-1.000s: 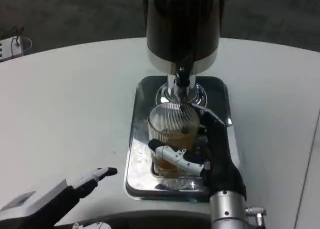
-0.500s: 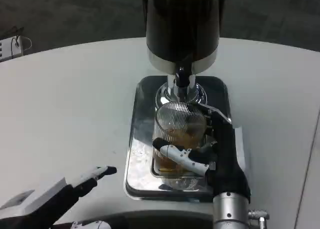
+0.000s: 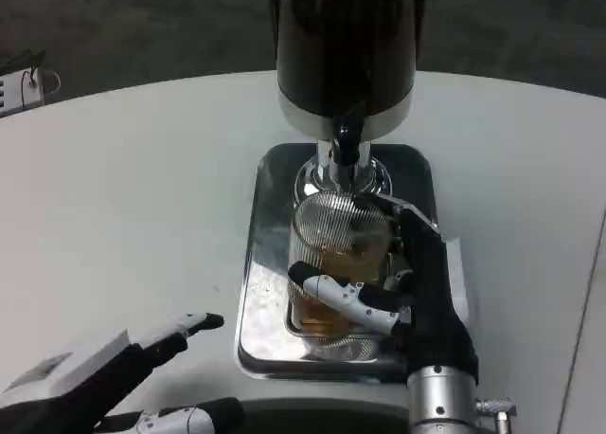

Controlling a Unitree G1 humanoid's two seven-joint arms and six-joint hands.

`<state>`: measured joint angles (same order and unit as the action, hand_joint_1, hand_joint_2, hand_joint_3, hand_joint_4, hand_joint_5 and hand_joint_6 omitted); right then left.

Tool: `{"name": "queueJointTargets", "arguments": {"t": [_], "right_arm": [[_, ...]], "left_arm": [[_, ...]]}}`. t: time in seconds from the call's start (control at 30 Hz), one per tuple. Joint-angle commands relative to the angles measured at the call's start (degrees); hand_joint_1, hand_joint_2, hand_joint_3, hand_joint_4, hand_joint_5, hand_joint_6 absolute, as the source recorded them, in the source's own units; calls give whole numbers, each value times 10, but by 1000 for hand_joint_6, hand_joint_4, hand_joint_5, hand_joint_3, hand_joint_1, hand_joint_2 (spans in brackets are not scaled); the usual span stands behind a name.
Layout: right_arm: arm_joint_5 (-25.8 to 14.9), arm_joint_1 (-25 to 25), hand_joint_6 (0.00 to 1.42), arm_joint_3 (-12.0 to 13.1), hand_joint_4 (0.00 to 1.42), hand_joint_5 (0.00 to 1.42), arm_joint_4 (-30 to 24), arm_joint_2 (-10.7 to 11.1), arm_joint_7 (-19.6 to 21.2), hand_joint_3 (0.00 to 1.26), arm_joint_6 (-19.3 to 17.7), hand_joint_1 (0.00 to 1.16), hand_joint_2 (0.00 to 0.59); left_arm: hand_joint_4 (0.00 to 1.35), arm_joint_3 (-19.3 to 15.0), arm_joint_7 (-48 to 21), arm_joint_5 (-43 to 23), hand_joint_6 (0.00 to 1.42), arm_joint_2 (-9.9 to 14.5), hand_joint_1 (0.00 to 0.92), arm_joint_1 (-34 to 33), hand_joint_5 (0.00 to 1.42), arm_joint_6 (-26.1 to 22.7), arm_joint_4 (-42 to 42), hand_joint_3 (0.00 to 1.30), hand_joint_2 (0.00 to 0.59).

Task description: Grasp the cup under the faucet to collect the drink, then remove the cup.

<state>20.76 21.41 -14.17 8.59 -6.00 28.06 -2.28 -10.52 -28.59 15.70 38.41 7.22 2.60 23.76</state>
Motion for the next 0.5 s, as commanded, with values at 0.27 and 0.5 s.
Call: {"name": "queueJointTargets", "arguments": {"t": [0.27, 0.5], "right_arm": [[3, -35, 1424, 4, 1284, 1329, -64, 0, -42, 1079, -8, 946, 263], [2, -52, 1424, 6, 1281, 1340, -94, 13, -81, 1090, 7, 952, 257]], "left_arm": [[42, 14, -6, -2, 156, 11, 0, -22, 122, 11, -27, 111, 76], [42, 16, -4, -2, 159, 12, 0, -36, 123, 15, -39, 111, 76]]}}
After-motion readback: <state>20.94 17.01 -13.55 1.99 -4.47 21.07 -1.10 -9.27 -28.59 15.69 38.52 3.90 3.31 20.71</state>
